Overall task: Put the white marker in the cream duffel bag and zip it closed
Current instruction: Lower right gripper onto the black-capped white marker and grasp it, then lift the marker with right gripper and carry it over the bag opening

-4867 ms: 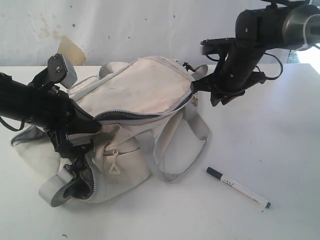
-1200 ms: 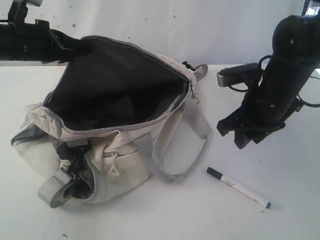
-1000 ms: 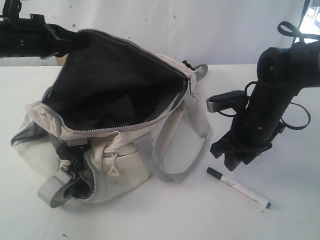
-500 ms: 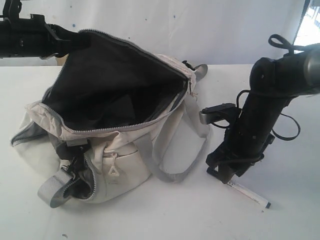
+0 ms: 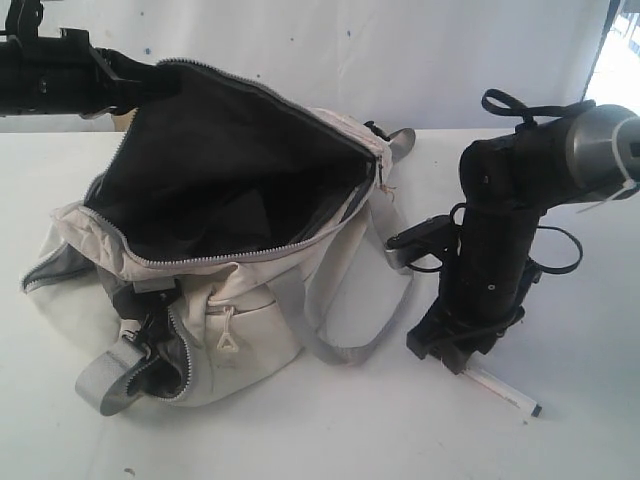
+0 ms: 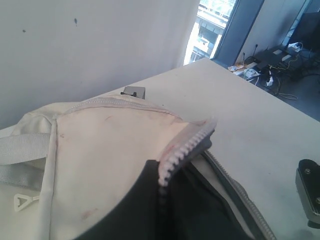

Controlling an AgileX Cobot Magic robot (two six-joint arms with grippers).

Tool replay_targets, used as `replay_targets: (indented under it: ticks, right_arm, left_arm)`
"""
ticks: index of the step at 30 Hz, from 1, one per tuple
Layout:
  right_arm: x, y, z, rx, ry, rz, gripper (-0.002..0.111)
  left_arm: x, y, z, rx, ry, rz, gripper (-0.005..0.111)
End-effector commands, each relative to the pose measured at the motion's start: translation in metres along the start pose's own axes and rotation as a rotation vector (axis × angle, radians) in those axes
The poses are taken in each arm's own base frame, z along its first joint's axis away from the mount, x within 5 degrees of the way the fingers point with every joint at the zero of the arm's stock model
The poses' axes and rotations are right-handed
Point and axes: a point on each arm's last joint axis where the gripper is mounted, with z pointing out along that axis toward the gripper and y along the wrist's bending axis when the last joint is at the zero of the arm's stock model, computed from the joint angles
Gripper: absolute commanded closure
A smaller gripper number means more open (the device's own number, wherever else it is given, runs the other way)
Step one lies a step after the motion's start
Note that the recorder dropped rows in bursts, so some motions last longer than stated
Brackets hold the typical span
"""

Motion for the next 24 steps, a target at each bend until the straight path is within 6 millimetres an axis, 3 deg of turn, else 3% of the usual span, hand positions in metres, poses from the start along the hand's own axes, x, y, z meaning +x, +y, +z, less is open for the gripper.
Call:
replay_targets:
  ticks: [1,9,17,24]
  right_arm:
    - [0.001,0.0,0.003,0.015,-0.02,-0.002,0.066]
    - [0.002,0.0,0.016,0.007,0.014,-0.001,0.072]
    - [0.003,0.0,0.021,0.001,0.042,-0.001,0.106]
    - [0.003,0.0,0.021,0.001,0.043,-0.003,0.108]
  left_arm:
    - [-0.004,0.0,-0.002,0.004,-0.011,0.002,0.106]
    - [-0.004,0.0,-0.002,0.004,-0.011,0.002,0.106]
    - [-0.004,0.0,-0.002,0.004,-0.011,0.002,0.106]
    - [-0.004,0.0,-0.002,0.004,-0.011,0.002,0.106]
